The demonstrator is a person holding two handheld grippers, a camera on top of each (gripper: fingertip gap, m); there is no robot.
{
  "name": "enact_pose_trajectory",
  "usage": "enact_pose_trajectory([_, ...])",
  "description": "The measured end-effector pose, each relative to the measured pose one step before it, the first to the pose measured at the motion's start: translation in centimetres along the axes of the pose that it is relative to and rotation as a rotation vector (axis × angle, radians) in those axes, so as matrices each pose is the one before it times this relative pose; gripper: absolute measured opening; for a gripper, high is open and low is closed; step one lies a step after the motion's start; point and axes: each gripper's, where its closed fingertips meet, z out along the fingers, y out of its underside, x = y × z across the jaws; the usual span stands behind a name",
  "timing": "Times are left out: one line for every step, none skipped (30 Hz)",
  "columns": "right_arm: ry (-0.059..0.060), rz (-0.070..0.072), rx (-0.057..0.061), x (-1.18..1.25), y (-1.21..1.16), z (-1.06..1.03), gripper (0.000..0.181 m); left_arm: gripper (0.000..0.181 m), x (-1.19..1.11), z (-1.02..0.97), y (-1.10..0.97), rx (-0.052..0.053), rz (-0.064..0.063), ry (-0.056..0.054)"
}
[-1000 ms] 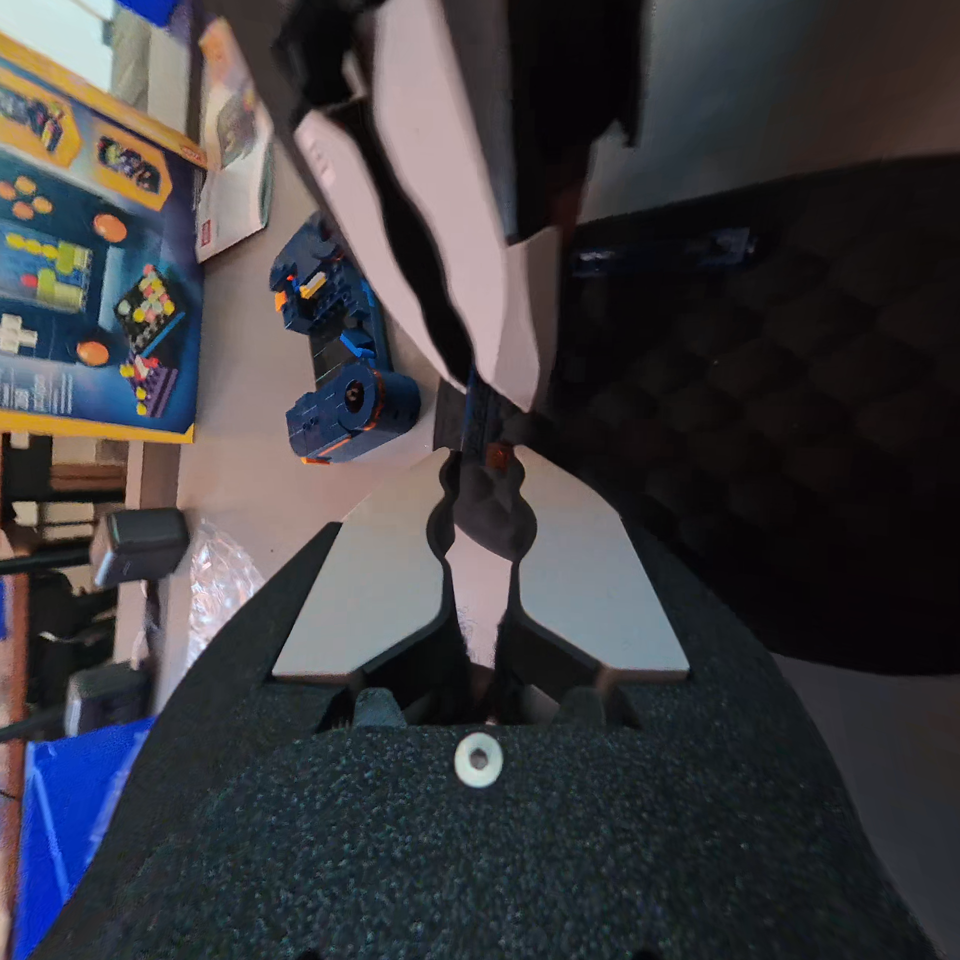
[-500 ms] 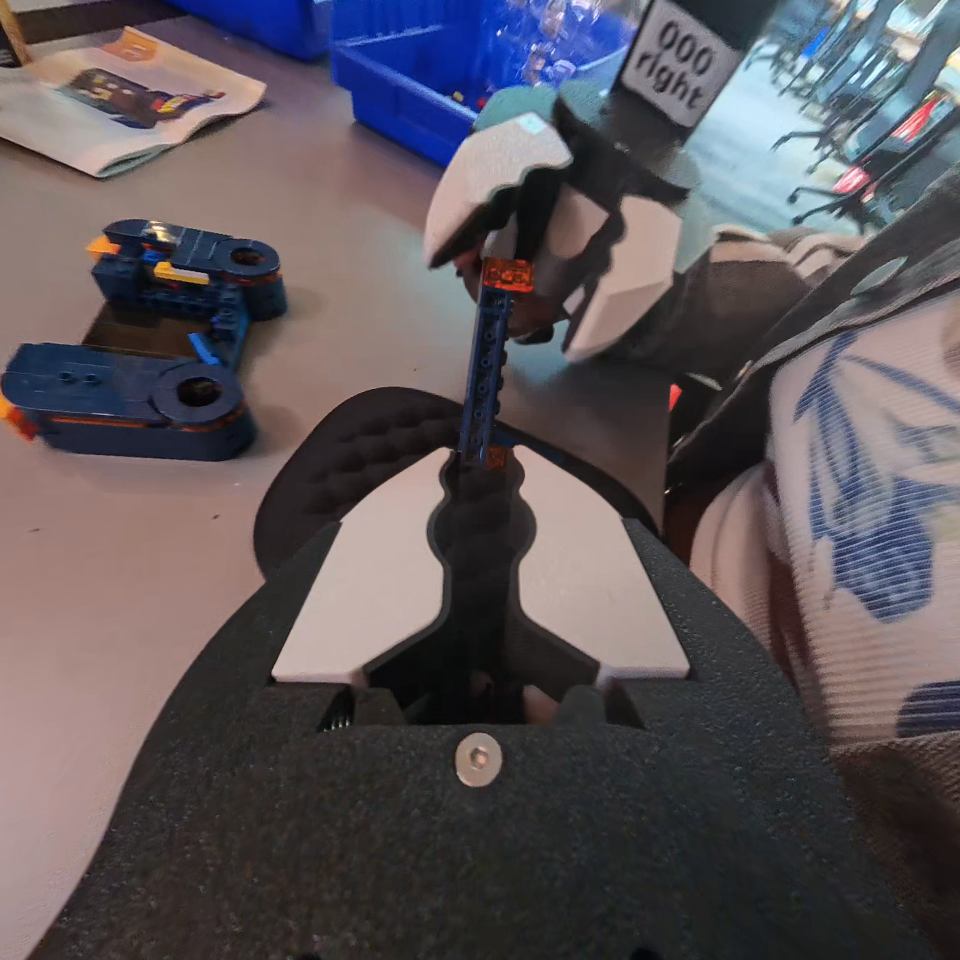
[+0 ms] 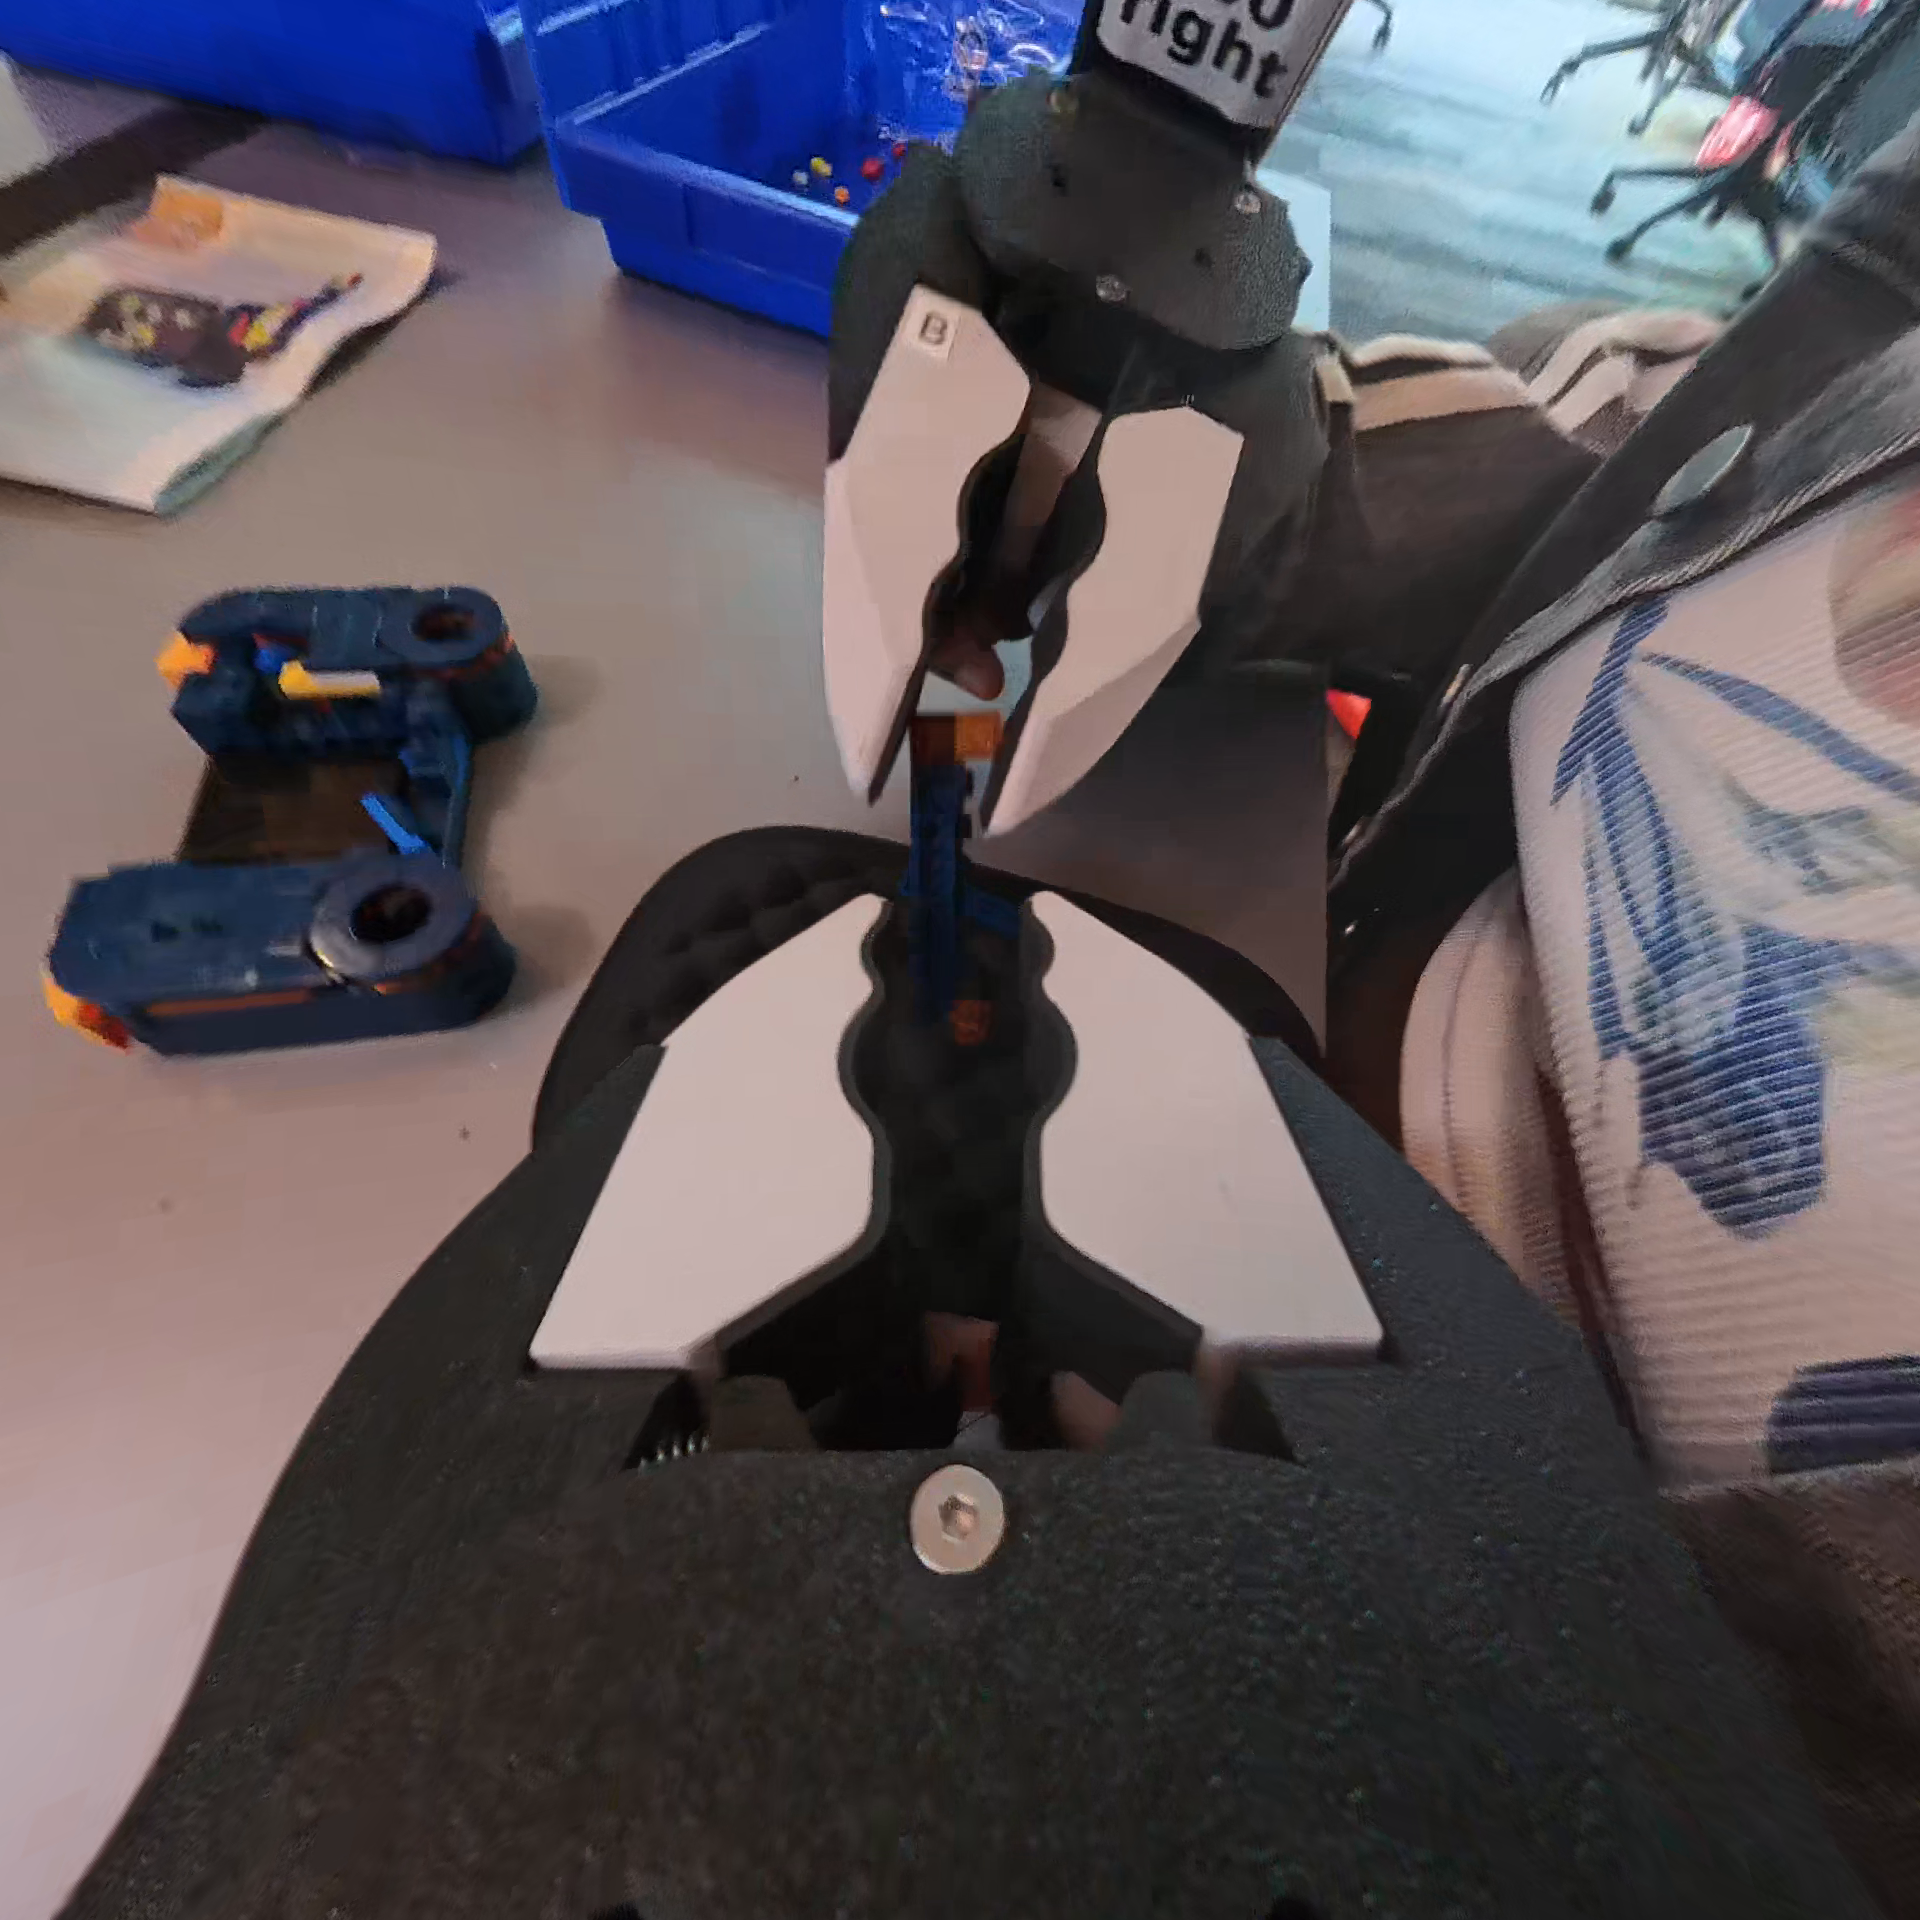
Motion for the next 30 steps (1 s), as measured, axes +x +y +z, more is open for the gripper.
enact_pose_trajectory([-0.0106,-0.0135,-0.0322,-0.19,0.152,0.133,0.018,0.02,-0.094,0.131,-0.184,-0.0125,0.0403,-0.0182])
enact_pose_trajectory([-0.0053,-0.0064,-0.0226,-0.091,0.058,0.107,0.018,0.017,-0.147,0.117,-0.062,-0.0147,0.0373,-0.0182])
enact_pose_trajectory([-0.0094,-0.0053,-0.0121,-0.152,-0.026,0.069,0.019,0.015,-0.198,0.197,0.029,-0.0092,0.0284,-0.0154])
enact_pose_trajectory([-0.0079,-0.0035,-0.0042,-0.123,-0.079,0.048,0.018,0.015,-0.029,0.058,0.062,-0.0085,0.0195,-0.0024])
enact_pose_trajectory([-0.0001,0.0026,-0.0007,0.005,-0.062,0.026,0.019,0.013,0.183,0.049,0.079,-0.0059,0.0103,0.0148])
enact_pose_trajectory([-0.0051,0.0051,0.0038,-0.056,-0.072,0.027,0.018,0.011,0.138,0.067,0.057,-0.0004,0.0017,0.0131])
enact_pose_trajectory([-0.0032,0.0046,0.0028,-0.045,-0.017,0.041,0.018,0.011,0.033,0.055,0.029,0.005,-0.002,0.0056])
enact_pose_trajectory([0.0018,0.0022,0.0006,0.008,0.045,0.039,0.018,0.011,-0.02,0.017,-0.008,0.0077,-0.0019,0.0009])
enact_pose_trajectory([-0.004,0.0026,-0.0011,-0.085,0.077,0.051,0.018,0.01,0.058,-0.022,-0.081,0.013,-0.001,0.0046])
enact_pose_trajectory([-0.0013,0.0048,0.0011,-0.046,0.045,0.055,0.018,0.008,0.028,0.019,-0.051,0.012,-0.0047,0.0041])
enact_pose_trajectory([-0.0023,0.0048,0.0039,-0.055,0.007,0.02,0.018,0.007,0.016,-0.001,0.026,0.0071,-0.0055,0.0034])
enact_pose_trajectory([-0.0045,0.0047,-0.0029,-0.088,0.107,0.029,0.018,0.007,-0.036,-0.007,0.062,0.0071,-0.0037,0.0008])
enact_pose_trajectory([0.0003,0.0041,-0.0105,-0.001,0.194,0.019,0.018,0.007,-0.062,-0.042,0.077,0.0134,0.0065,-0.0073])
enact_pose_trajectory([-0.0079,-0.0019,-0.0179,-0.122,0.273,0.041,0.018,0.007,0.116,-0.012,0.122,0.0148,0.0189,-0.0001])
enact_pose_trajectory([-0.0106,-0.0045,-0.0343,-0.178,0.436,0.103,0.018,0.007,0.061,0.063,0.26,0.0087,0.0119,-0.0019])
enact_pose_trajectory([-0.0089,-0.0067,-0.0468,-0.167,0.551,0.177,0.018,0.007,0.115,0.063,0.372,0.0038,0.0052,0.0004])
enact_pose_trajectory([-0.0068,-0.0124,-0.0555,-0.164,0.607,0.233,0.018,0.006,0.045,0.067,0.376,0.004,0.0058,-0.007])
enact_pose_trajectory([-0.0003,-0.0169,-0.056,-0.09,0.535,0.235,0.018,0.006,0.039,-0.02,0.286,0.0026,0.0051,-0.006])
enact_pose_trajectory([-0.0033,-0.0153,-0.0529,-0.155,0.418,0.246,0.018,0.006,0.115,-0.176,0.062,0.0085,0.0087,-0.004])
enact_pose_trajectory([0.0042,-0.0184,-0.0643,-0.055,0.55,0.29,0.018,0.006,0.319,-0.425,-0.546,0.0405,-0.0098,0.0039])
enact_pose_trajectory([-0.0014,-0.0203,-0.0465,-0.2,0.269,0.416,0.018,0.003,0.114,-0.285,-0.643,0.0424,-0.0178,0.0107])
enact_pose_trajectory([-0.0069,-0.0233,-0.0731,-0.294,0.651,0.672,0.017,0.0,-0.067,-0.171,-1.305,0.0715,-0.0185,-0.0009])
enact_pose_trajectory([0.0058,-0.0426,-0.0922,-0.153,1.046,0.803,0.018,0.0,-0.056,-0.003,-0.762,0.0257,0.0049,0.0072])
enact_pose_trajectory([0.0177,-0.0017,0.0247,0.269,-0.488,0.097,0.018,0.0,-0.15,-0.027,-0.541,0.0104,0.0275,-0.0108])
enact_pose_trajectory([0.0221,0.0253,0.0187,0.624,-0.206,-0.219,0.018,0.0,-0.241,-0.003,0.023,-0.0167,0.0037,0.001])
enact_pose_trajectory([0.0311,0.0161,0.005,0.782,0.126,-0.316,0.018,0.0,-0.509,-0.076,1.008,-0.069,0.0006,-0.0128])
enact_pose_trajectory([0.0233,0.0101,0.0026,0.606,0.171,-0.364,0.018,0.0,-1.103,-0.204,1.082,-0.0571,0.0131,-0.064])
enact_pose_trajectory([0.0178,0.0164,-0.0008,0.435,0.113,-0.374,0.018,0.0,-0.614,-0.31,0.722,-0.0275,0.0,-0.0344])
enact_pose_trajectory([0.0154,0.0124,-0.0006,0.256,0.051,-0.341,0.018,0.0,0.098,-0.235,0.898,-0.0535,-0.0136,0.0173])
enact_pose_trajectory([0.0101,0.0037,-0.0071,0.072,0.058,-0.222,0.018,0.007,0.105,-0.091,0.717,-0.0536,-0.0079,0.0078])
